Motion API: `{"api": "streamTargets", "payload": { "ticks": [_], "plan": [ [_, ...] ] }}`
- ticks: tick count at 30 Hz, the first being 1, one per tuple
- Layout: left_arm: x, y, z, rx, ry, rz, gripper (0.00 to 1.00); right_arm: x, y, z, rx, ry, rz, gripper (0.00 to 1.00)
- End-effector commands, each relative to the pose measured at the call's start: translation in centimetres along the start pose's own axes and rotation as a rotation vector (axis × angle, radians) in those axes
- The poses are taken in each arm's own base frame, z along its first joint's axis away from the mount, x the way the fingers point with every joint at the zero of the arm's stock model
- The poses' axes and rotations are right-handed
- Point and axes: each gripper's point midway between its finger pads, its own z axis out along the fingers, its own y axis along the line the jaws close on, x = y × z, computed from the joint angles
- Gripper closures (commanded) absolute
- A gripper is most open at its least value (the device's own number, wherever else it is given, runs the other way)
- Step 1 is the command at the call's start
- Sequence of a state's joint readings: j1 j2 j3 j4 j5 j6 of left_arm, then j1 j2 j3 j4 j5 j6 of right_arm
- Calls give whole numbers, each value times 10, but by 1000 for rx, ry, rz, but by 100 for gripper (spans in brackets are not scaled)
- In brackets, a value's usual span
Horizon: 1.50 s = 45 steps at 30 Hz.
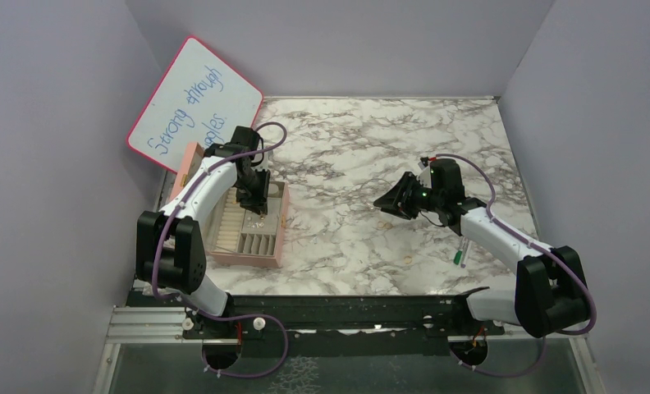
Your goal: Organize the mixed jewelry
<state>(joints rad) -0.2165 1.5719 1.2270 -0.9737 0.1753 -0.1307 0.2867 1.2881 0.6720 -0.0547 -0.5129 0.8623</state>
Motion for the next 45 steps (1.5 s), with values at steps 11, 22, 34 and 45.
{"api": "streamTargets", "payload": {
  "ticks": [11,22,34,45],
  "plan": [
    [0,-13,1,71,0,13,80,-3,-3,-3,13,-26,-15,59],
    [-5,-11,-12,47,-48,18,72,-3,-5,-4,25,-30,-21,59],
    [-35,-32,-77,119,-339,93,56,-10,-31,-26,202,-107,-106,58],
    [-37,-30,-134,95,-679,81,1,-5,-92,-70,568,-65,-265,55]
  ]
}}
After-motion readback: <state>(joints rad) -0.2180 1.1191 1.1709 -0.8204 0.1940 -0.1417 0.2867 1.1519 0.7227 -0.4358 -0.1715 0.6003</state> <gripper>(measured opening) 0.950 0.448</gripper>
